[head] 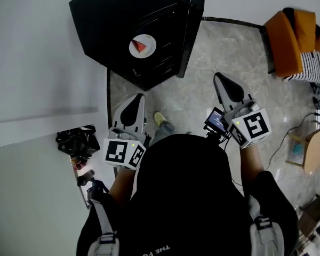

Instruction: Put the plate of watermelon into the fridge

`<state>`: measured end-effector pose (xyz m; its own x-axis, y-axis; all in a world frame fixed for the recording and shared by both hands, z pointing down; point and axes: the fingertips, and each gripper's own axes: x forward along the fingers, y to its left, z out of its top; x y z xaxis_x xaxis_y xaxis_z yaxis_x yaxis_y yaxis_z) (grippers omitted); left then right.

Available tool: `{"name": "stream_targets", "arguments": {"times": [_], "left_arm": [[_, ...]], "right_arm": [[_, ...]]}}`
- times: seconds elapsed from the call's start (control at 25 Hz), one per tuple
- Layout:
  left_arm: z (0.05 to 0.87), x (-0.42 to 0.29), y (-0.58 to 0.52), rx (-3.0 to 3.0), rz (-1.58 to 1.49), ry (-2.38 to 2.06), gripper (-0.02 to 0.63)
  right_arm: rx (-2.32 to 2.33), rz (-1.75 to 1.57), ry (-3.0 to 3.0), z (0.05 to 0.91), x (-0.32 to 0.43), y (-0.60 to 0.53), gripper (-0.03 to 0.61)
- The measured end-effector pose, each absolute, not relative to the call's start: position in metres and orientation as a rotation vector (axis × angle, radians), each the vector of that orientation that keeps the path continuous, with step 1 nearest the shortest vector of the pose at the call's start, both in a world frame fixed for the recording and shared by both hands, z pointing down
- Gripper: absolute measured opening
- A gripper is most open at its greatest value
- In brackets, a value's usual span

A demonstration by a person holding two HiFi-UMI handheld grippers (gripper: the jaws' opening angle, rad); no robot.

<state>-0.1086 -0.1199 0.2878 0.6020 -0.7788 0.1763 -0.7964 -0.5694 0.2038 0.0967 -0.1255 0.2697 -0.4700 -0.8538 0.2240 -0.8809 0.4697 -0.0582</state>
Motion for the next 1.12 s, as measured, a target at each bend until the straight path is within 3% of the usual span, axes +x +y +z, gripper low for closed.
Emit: {"name": "stream_targets", "arguments": {"times": [0.6,1.12], "left_arm": [[0.277,-0.037,-0.009,2.570,0.139,-1.324,0.014],[0.270,-0.028,0.030,2.441,0.240,-1.626,0.014]], "right_arm": [[1.513,0.243,-2.610,0.261,0.166,-0.029,0.014],[1.499,0.247,-2.630,0.267,0.177,0.036,0.014]]}}
